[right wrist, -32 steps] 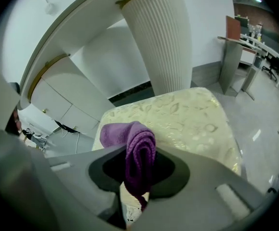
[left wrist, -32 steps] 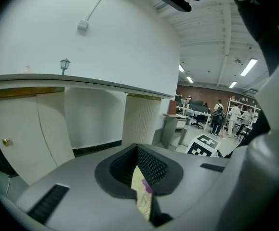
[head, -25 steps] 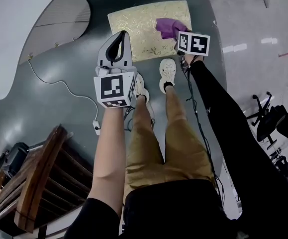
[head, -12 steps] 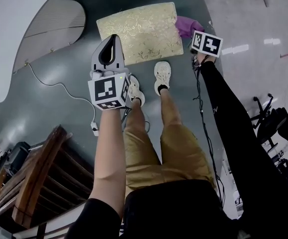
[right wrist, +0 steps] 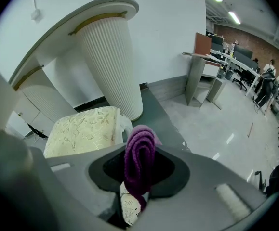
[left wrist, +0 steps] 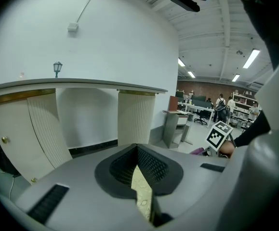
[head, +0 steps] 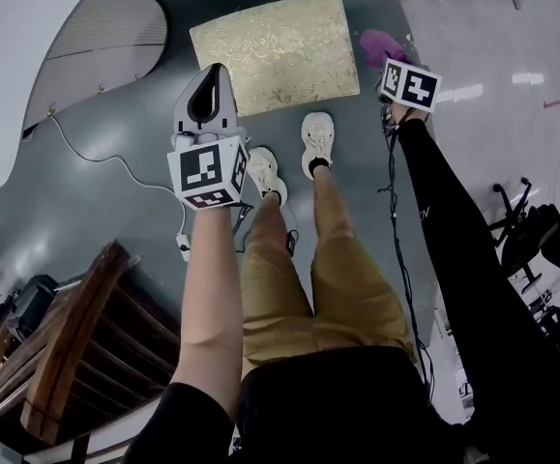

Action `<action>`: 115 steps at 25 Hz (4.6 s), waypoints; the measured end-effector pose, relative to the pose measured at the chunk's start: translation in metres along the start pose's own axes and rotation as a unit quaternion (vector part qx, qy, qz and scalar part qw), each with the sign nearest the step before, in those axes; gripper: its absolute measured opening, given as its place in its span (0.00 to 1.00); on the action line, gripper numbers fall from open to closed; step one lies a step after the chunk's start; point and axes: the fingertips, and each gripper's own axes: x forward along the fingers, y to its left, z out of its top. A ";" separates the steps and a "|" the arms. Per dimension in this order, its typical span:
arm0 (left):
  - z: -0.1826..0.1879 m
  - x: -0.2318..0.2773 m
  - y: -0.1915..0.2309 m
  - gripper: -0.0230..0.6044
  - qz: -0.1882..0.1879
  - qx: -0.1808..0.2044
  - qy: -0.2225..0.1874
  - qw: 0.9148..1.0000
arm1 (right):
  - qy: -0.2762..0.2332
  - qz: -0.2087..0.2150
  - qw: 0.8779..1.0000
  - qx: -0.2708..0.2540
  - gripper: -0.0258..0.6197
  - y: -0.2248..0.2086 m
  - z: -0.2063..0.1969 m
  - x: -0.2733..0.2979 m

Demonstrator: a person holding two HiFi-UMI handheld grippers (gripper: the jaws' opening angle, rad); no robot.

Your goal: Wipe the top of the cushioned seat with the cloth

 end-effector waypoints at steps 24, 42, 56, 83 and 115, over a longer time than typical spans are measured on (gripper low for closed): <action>-0.027 -0.114 0.099 0.05 -0.007 -0.011 -0.024 1.000 | -0.046 0.213 0.974 -0.063 0.17 0.329 -0.065 -0.065; -0.049 -0.112 0.091 0.05 0.000 -0.021 -0.003 1.000 | 0.055 0.175 0.976 -0.120 0.17 0.331 -0.112 -0.004; -0.016 -0.051 -0.023 0.05 -0.054 -0.011 -0.013 0.998 | 0.018 0.059 0.998 -0.033 0.17 0.092 -0.039 -0.002; -0.026 -0.071 -0.018 0.05 -0.069 0.013 -0.017 0.997 | -0.060 -0.023 0.996 -0.059 0.17 0.009 -0.060 -0.071; -0.065 -0.147 0.088 0.05 -0.005 -0.016 -0.010 1.000 | 0.017 0.177 0.970 -0.166 0.17 0.335 -0.159 -0.020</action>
